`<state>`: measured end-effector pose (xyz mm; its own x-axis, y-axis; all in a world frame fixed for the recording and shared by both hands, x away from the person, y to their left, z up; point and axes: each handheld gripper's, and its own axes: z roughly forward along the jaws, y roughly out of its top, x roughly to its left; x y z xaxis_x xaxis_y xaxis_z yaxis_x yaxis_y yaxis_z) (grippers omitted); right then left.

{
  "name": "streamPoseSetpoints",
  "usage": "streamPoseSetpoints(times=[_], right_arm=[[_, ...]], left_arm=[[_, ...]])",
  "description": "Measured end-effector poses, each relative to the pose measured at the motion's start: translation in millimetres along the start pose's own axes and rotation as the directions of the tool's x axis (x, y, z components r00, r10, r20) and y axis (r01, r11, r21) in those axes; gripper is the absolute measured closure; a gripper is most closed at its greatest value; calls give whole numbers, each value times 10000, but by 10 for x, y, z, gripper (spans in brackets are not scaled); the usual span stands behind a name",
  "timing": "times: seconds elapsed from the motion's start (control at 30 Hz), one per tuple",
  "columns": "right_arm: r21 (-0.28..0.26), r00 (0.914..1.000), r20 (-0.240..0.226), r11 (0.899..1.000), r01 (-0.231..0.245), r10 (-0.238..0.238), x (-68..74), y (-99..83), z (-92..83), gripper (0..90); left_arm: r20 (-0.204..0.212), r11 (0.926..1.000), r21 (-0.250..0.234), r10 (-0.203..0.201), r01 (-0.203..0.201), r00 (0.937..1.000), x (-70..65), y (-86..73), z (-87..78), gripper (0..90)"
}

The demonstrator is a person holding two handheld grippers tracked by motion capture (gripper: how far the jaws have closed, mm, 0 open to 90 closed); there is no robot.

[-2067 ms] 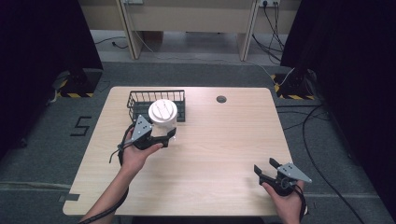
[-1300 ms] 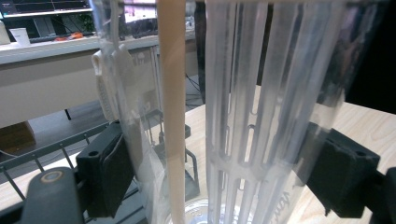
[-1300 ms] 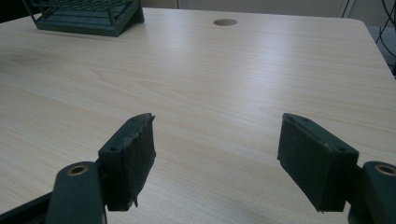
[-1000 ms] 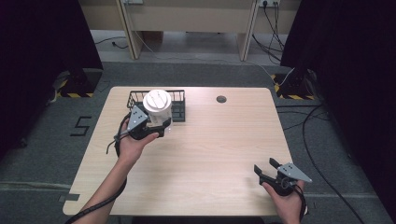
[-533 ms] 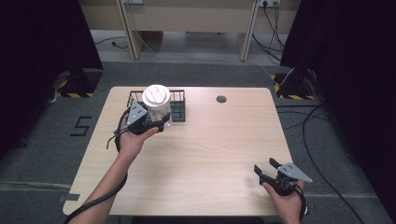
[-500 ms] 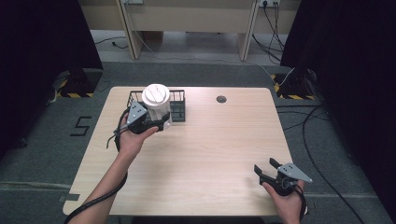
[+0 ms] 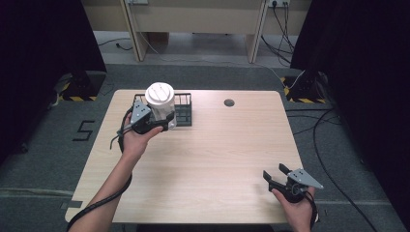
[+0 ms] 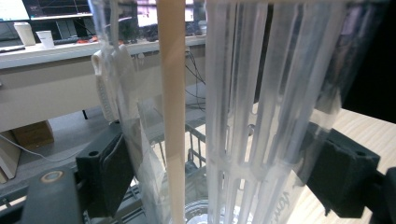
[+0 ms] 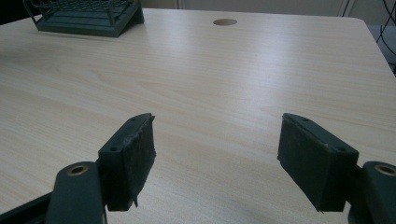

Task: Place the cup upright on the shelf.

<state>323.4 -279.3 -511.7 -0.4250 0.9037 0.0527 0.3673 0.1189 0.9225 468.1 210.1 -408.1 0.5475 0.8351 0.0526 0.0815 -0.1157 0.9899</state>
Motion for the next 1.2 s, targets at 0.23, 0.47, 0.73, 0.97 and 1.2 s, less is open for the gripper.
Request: streamPoseSetpoints(times=[0.23, 0.47, 0.73, 0.97, 1.2], right_arm=[[6, 10000, 13, 10000, 6, -6, -3, 0, -2, 279], [21, 10000, 11, 10000, -14, 14, -2, 1, -1, 279], [34, 10000, 7, 10000, -50, 50, 1, 1, -1, 279], [23, 10000, 2, 10000, -26, 26, -3, 1, -1, 280], [18, 10000, 10, 10000, -45, 45, -4, 1, -1, 280]], left_arm=[[-85, 10000, 11, 2, -2, 10000, 44, 29, 32, 174], [-157, 10000, 16, -24, 24, 9999, 87, 58, 63, 174], [-212, 10000, -57, -9, 8, 9998, 124, 123, 109, 174], [-300, 10000, -78, -49, 47, 9995, 162, 156, 148, 174], [-364, 10000, -95, -21, 17, 9993, 199, 192, 192, 174]])
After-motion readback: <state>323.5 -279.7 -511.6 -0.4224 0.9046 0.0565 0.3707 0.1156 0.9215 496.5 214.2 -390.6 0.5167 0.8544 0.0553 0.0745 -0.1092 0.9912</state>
